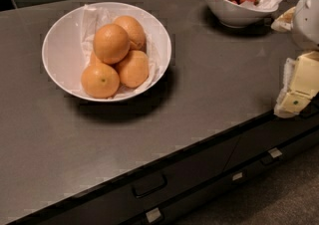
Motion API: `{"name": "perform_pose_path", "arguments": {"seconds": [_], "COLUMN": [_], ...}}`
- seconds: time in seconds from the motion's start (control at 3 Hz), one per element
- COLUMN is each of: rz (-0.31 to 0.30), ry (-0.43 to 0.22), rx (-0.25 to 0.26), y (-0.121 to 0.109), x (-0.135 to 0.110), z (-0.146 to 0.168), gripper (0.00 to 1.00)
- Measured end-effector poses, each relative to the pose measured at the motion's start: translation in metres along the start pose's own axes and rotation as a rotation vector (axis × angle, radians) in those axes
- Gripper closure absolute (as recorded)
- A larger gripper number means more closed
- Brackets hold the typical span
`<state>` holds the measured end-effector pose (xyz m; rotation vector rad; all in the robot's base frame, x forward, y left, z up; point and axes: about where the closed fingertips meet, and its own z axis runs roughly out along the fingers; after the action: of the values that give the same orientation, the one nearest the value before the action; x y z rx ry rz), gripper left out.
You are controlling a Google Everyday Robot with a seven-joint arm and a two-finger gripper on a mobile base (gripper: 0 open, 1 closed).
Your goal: Pick orange from white bowl
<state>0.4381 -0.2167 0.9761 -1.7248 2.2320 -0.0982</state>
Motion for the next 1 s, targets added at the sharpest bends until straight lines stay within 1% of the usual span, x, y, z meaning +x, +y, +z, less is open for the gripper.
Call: {"name": "perform_pose_path", "arguments": {"seconds": [0.33, 0.67, 1.0], "rz": [0.0, -0.037, -0.122], "ry": [0.0, 0.007, 0.013], "rx": [0.0, 0.019, 0.037], "y": [0.0, -0.009, -0.026], "x": [0.0, -0.018, -0.061], "z": [0.0, -0.001, 0.002], "gripper": [0.0, 0.0, 0.0]}}
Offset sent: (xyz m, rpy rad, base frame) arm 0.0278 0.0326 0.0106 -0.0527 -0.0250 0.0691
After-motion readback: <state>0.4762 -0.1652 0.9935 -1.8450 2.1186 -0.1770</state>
